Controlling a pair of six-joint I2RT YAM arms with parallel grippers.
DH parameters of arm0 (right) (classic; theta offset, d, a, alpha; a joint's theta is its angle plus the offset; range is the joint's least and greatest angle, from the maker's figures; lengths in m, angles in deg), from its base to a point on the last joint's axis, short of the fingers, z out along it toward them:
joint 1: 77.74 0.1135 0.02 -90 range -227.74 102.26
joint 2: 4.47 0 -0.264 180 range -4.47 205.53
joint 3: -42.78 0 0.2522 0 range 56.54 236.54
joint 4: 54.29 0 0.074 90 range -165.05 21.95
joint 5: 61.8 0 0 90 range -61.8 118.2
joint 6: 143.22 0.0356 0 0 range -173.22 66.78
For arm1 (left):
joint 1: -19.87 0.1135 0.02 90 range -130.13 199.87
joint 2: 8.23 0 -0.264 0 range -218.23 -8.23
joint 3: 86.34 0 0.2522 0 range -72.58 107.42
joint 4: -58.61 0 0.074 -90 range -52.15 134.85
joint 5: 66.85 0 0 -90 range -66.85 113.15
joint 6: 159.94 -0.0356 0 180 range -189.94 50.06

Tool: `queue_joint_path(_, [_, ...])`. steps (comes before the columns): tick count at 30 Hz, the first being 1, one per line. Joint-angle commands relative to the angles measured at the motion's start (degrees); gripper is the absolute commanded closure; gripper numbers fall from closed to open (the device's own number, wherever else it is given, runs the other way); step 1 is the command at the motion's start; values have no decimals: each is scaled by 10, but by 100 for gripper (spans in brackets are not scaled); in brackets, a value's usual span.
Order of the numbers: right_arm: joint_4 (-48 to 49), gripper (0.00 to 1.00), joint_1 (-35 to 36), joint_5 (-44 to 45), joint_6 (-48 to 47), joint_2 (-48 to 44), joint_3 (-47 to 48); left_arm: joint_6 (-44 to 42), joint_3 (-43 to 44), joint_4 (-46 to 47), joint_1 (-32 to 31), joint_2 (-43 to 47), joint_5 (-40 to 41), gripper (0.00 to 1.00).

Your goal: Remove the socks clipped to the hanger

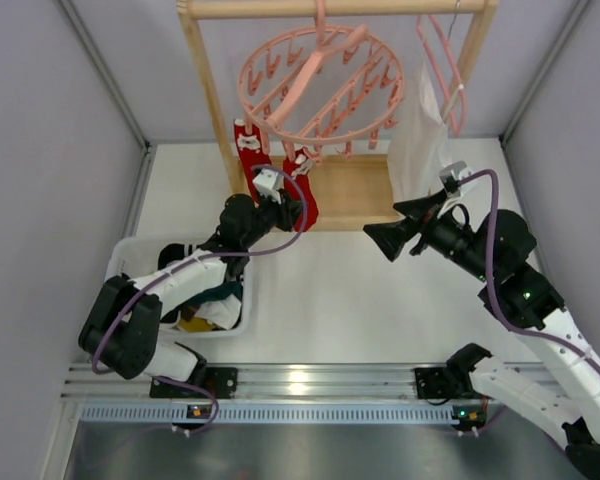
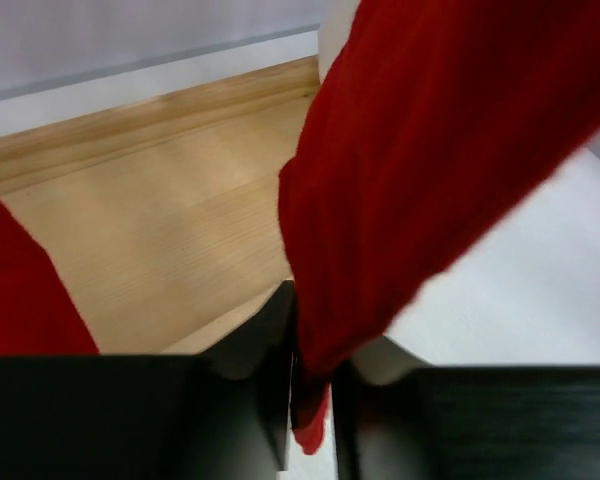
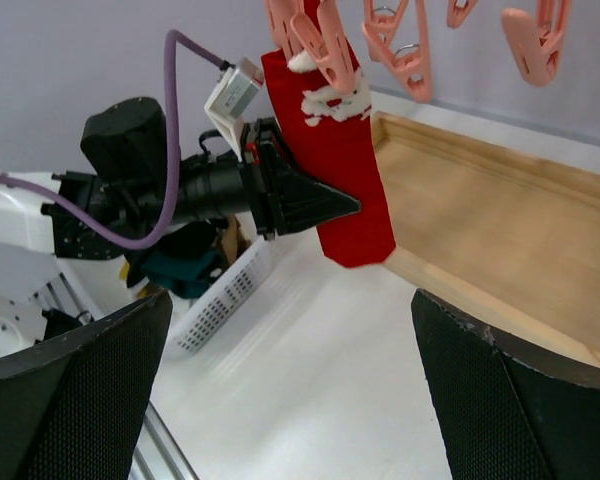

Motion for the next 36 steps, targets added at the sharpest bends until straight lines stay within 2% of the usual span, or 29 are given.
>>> queue_joint_path(1, [96,0,-6,12,50,-18,-10,-20,15,52,-26,10,62,86])
queue_joint_path(3, [129,0,-6,13,70,-29,-18,-30,13,52,-56,18,95,89])
queue_joint_path(4, [142,1,-6,10,74,-31,-21,-33,13,52,-68,19,137,100])
queue_joint_path(8, [177,1,-6,-29,89,-31,-18,-28,24,52,-122,13,185,100])
queue_joint_path(11, [149,0,-6,-50,78,-9,17,-38,42,51,-156,-1,230,100])
queue_joint_path(14, [107,1,-6,-32,63,12,48,-53,58,51,-190,-20,264,100])
queue_joint_path(21, [5,1,-5,3,25,89,147,-93,129,50,-273,-82,423,100])
queue_joint_path(26, [-111,1,6,107,2,163,229,-128,175,50,-320,-139,521,100])
queue_joint_path(31, [-175,1,51,232,-31,203,291,-168,230,50,-351,-189,585,100])
queue_joint_path(36, [-224,7,96,319,-81,262,364,-216,285,51,-375,-235,657,100])
